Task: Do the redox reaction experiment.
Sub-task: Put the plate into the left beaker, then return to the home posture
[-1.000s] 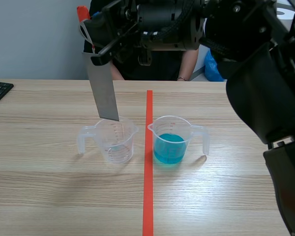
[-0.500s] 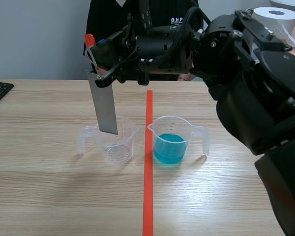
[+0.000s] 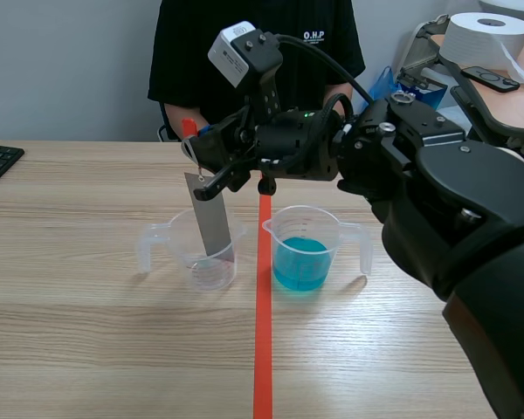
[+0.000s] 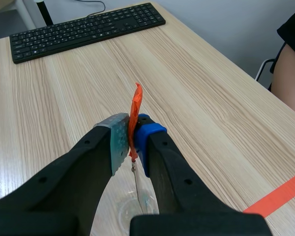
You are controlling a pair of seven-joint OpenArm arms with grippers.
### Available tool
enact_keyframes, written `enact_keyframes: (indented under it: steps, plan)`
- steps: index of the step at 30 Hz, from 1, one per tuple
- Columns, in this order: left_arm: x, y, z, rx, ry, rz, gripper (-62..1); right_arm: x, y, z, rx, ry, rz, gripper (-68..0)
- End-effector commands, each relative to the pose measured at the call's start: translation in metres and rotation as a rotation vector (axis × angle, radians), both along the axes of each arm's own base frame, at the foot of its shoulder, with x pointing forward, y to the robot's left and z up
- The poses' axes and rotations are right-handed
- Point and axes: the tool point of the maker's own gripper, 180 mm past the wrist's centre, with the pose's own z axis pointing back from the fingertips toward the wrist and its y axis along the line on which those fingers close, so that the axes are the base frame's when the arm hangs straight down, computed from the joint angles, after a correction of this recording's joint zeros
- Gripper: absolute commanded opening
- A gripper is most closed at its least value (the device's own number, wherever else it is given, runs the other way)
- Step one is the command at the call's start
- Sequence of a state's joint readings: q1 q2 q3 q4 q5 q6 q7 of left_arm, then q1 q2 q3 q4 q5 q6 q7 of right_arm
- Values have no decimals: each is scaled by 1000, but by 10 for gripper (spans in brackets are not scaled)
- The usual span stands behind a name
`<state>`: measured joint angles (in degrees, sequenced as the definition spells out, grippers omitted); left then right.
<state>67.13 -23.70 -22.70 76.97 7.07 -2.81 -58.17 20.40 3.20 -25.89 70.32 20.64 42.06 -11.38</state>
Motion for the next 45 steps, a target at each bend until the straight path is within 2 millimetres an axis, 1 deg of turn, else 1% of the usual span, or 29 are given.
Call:
enact_keyframes:
  steps: [1, 8, 21, 23, 26, 28, 30, 32, 35, 36, 41, 45]
  plan:
    - [1, 0, 5, -3, -19, -5, -577, 6, 2, 24, 46, -60, 10, -660]
    - [1, 0, 5, -3, -19, -5, -577, 6, 2, 19, 1, -100, 13, -660]
    - [1, 0, 5, -3, -19, -5, -577, -5, 13, -4, -141, -134, 70, -656]
    - [1, 0, 5, -3, -19, -5, -577, -6, 14, -8, -166, -132, 76, -606]
    - [1, 0, 5, -3, -19, -5, -577, -9, 16, -13, -193, -124, 87, -485]
    - [1, 0, 5, -3, -19, -5, -577, -11, 17, -15, -202, -121, 95, -379]
    - [1, 0, 5, -3, -20, -5, -577, -13, 19, -16, -204, -121, 103, -244]
    - [2, 0, 5, -3, -20, -5, -577, -17, 24, -16, -194, -122, 118, -129]
    - [2, 0, 5, -3, -20, -5, -577, -26, 32, -15, -169, -110, 148, -14]
    - [1, 0, 5, -3, -19, -5, -577, -29, 35, -15, -158, -104, 158, 4]
    - [2, 0, 5, -3, -20, -5, -577, -43, 44, -18, -122, -67, 188, 4]
    - [1, 0, 5, -3, -19, -5, -577, -50, 43, -21, -76, -37, 188, 4]
